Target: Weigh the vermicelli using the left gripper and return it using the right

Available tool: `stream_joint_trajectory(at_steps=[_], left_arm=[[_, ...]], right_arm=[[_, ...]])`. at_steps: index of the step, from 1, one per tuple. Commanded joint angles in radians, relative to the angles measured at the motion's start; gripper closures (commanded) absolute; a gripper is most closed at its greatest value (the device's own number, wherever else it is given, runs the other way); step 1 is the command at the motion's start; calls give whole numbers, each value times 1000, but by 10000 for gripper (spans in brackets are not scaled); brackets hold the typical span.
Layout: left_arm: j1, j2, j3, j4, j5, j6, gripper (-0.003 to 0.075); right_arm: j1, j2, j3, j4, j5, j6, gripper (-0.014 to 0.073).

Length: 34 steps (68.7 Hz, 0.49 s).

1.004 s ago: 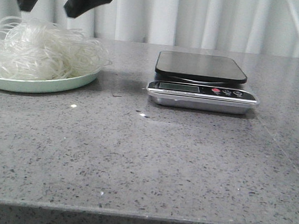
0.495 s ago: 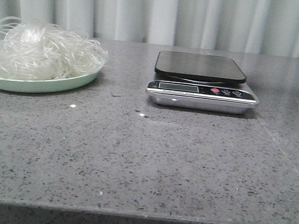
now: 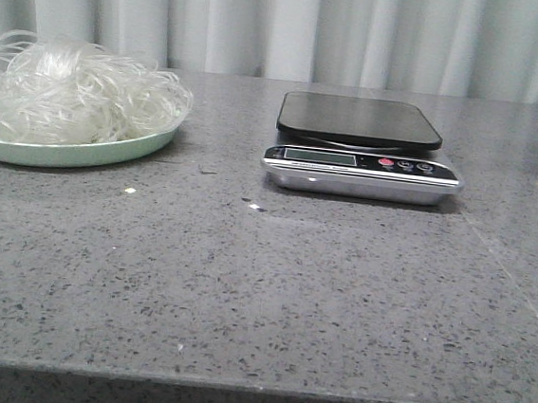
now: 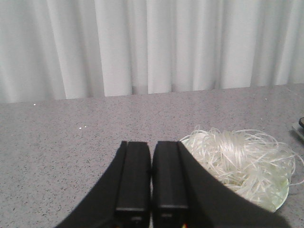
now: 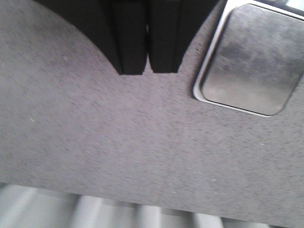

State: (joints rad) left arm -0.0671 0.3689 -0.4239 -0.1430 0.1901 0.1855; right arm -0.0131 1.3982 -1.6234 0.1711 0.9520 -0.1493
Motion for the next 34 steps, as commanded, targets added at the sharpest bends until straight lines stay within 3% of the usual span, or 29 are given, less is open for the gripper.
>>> stream_joint_trajectory(at_steps=[1,34], left_arm=[[3,5,-27,-10,-84,-12,584],[3,5,-27,-8,-84,-10,584]], right_arm=[[-43,-127,124,-5,-152,-7,442],[-60,-623,916,-11,-623,-7,442]])
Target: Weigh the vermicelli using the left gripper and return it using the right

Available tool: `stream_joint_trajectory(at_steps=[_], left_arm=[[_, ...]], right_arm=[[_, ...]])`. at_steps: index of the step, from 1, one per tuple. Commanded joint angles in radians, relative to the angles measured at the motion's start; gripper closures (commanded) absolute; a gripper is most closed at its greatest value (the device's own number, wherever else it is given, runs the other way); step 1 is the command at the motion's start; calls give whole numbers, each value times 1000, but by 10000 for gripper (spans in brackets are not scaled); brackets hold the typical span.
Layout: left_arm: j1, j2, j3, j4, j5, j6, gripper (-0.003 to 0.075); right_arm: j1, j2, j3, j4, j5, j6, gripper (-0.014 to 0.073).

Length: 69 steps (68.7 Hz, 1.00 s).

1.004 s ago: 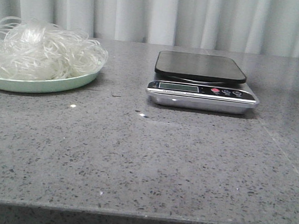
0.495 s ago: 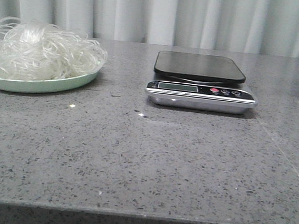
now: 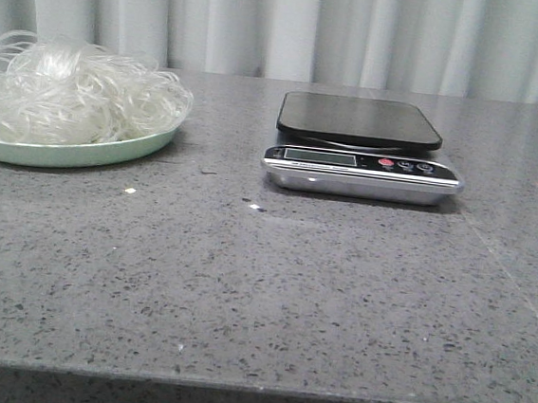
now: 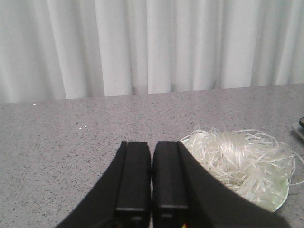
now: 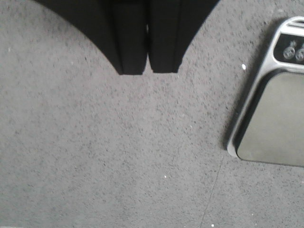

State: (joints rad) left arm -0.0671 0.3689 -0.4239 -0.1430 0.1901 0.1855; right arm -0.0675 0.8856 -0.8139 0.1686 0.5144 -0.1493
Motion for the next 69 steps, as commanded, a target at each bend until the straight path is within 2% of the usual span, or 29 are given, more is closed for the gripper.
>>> stream_joint_trajectory(at_steps=[1,14,26,42,69], left_arm=[[3,5,-27,-8,-84,-10,584],[3,5,-27,-8,-84,-10,584],[3,5,-27,-7,-84,-10,584],[3,5,-27,-7,-84,-10,584],[3,5,-27,-7,-84,-10,584]], right_arm=[[-6,-127,116,-8,-193,-7,442],[-6,-357,347,-14,-381,-7,442],[-6,-519,460,-14,-445,-7,442],[-6,-646,481,-14,-472,-7,443],[-6,-654,481,-14,-509,-7,443]])
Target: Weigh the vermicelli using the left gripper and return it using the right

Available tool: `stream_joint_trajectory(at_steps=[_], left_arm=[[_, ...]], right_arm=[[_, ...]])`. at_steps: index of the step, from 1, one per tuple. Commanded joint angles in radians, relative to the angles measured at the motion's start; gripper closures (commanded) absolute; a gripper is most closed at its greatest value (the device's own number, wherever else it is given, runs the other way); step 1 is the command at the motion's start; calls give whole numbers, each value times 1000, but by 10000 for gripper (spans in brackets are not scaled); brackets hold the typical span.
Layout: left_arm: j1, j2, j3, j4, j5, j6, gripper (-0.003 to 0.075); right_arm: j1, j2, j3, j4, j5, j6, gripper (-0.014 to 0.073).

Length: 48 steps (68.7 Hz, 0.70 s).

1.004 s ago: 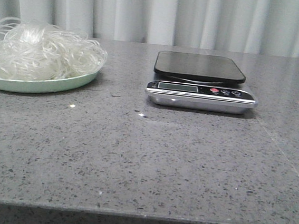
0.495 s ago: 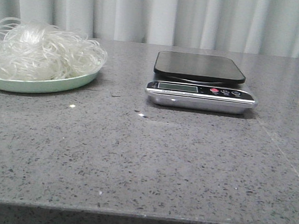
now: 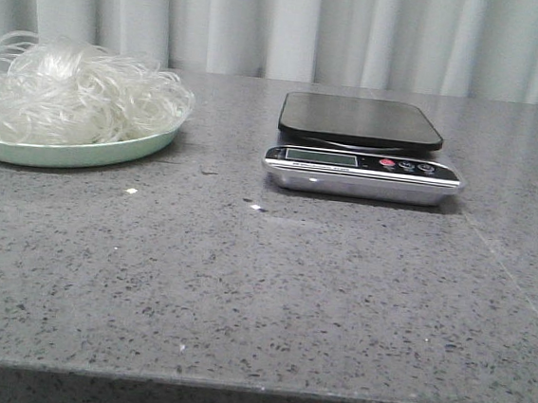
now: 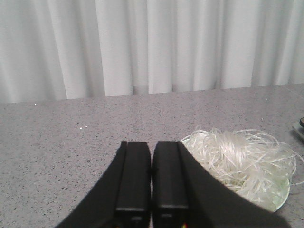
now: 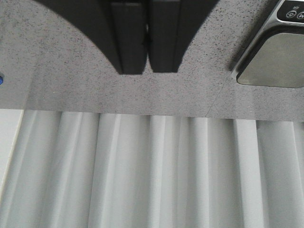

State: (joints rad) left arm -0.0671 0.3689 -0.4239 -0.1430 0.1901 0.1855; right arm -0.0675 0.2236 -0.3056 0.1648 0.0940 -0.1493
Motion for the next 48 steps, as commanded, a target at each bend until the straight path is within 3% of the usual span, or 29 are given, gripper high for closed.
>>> stream_joint_trajectory(at_steps=[1,48], left_arm=[[3,5,-27,-7,-84,-10,584],[3,-34,12,-3,-84,-10,584]], right_arm=[[-6,8,-28,-10,-89,-7,443],[-6,8,-28,-10,-89,-7,443]])
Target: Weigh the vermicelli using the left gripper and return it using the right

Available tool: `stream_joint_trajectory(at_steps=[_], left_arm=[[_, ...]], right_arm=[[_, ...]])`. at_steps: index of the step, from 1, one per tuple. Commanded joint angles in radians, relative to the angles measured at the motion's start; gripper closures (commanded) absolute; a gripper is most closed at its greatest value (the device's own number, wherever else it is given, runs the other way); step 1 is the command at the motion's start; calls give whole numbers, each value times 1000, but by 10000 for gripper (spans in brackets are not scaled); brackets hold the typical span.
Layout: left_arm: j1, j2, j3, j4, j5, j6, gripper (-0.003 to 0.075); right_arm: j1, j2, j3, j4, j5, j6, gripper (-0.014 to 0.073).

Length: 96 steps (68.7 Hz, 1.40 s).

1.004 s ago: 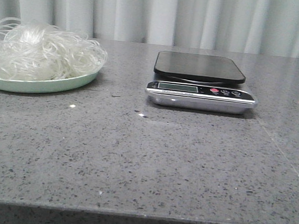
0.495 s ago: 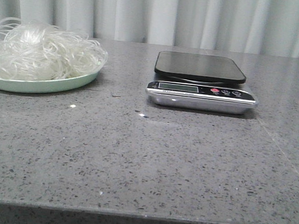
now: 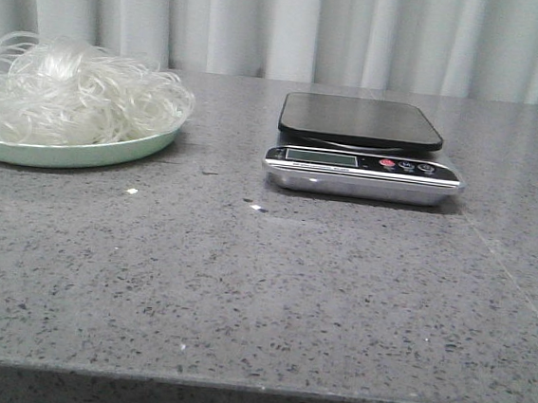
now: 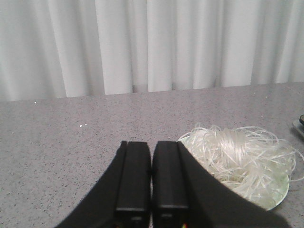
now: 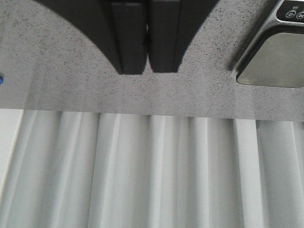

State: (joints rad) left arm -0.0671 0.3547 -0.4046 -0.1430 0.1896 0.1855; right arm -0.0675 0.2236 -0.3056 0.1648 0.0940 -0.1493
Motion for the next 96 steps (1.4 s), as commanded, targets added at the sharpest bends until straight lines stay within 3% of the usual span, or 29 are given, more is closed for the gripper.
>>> stream_joint_trajectory(at_steps=[1,32,38,96], left_arm=[[3,-33,1,3,-83,-10,584],[3,-371,349,60,-83,-10,584],[3,-379,416,60,-148,-10,584],[3,-379,415,60,-120,-10,584]], right_arm=[[-6,8,-28,-10,-89,-7,443],[-6,8,-28,-10,-89,-7,443],[-6,8,-28,-10,-89,-7,443],[-6,8,-28,-10,-89,-7,443]])
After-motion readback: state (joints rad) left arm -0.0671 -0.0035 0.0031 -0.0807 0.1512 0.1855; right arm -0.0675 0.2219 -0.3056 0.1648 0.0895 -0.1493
